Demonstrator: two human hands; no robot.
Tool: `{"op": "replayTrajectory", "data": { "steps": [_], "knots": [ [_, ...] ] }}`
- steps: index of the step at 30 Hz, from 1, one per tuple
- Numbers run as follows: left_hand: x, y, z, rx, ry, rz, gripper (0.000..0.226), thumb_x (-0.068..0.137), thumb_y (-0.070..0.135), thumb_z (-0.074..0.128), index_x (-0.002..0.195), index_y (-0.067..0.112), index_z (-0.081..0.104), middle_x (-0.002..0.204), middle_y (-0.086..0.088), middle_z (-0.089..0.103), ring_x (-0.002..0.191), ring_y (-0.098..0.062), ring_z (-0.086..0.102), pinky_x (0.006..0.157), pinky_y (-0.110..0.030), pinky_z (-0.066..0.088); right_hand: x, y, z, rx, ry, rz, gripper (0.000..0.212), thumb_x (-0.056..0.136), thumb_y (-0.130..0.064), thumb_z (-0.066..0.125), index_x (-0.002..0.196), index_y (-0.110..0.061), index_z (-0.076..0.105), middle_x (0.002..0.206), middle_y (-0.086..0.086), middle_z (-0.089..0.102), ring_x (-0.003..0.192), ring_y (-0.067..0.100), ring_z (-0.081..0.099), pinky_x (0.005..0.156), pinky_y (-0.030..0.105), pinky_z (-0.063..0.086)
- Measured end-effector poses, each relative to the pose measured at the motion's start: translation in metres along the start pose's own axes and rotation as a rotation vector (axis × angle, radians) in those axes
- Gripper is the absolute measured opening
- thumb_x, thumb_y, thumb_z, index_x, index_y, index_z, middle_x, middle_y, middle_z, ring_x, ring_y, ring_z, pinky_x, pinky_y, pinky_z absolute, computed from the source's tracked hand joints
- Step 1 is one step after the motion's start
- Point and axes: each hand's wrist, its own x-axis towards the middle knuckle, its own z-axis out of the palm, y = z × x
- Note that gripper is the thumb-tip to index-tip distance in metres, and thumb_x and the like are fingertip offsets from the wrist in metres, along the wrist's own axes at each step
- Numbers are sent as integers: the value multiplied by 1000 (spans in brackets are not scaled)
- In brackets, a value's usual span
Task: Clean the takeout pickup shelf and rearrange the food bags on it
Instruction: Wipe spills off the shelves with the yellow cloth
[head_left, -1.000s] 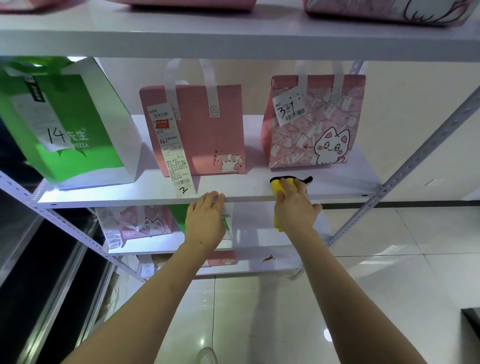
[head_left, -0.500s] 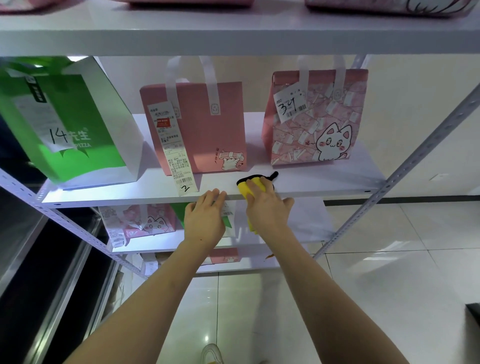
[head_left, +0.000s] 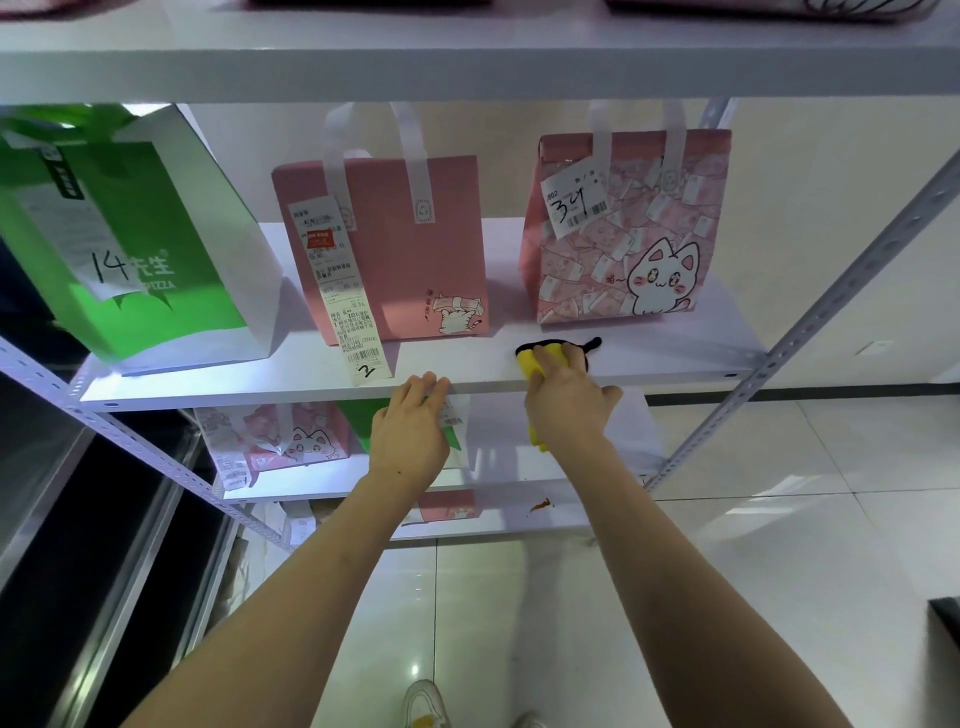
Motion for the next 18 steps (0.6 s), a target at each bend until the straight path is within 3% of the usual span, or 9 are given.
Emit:
{"op": "replayTrajectory", "data": {
  "steps": [3, 9, 18],
  "knots": [
    [0, 1, 0, 13, -3, -4, 69, 89, 9, 54, 154, 22, 35, 158, 2, 34, 143, -22, 33, 100, -43, 46, -11, -25, 11, 12, -24, -88, 48, 102, -31, 46, 148, -45, 43, 157, -2, 34, 94, 28, 64, 84, 44, 26],
    [-1, 7, 4, 53, -15, -35, 70, 92, 12, 55, 157, 24, 29, 161, 3, 27, 145, -21, 29, 94, -42, 49, -19, -16, 12, 22, -19, -179, 47, 101, -35, 46, 145, -49, 44, 161, -6, 35, 107, 28, 67, 91, 48, 30],
    [-5, 9, 12, 38, -8, -43, 75, 91, 3, 49, 160, 20, 24, 167, 2, 19, 152, -21, 16, 96, -45, 54, -25, 28, -5, 23, -3, -233, 43, 103, -32, 46, 143, -47, 48, 160, -8, 37, 80, 28, 70, 83, 44, 27]
  ]
}}
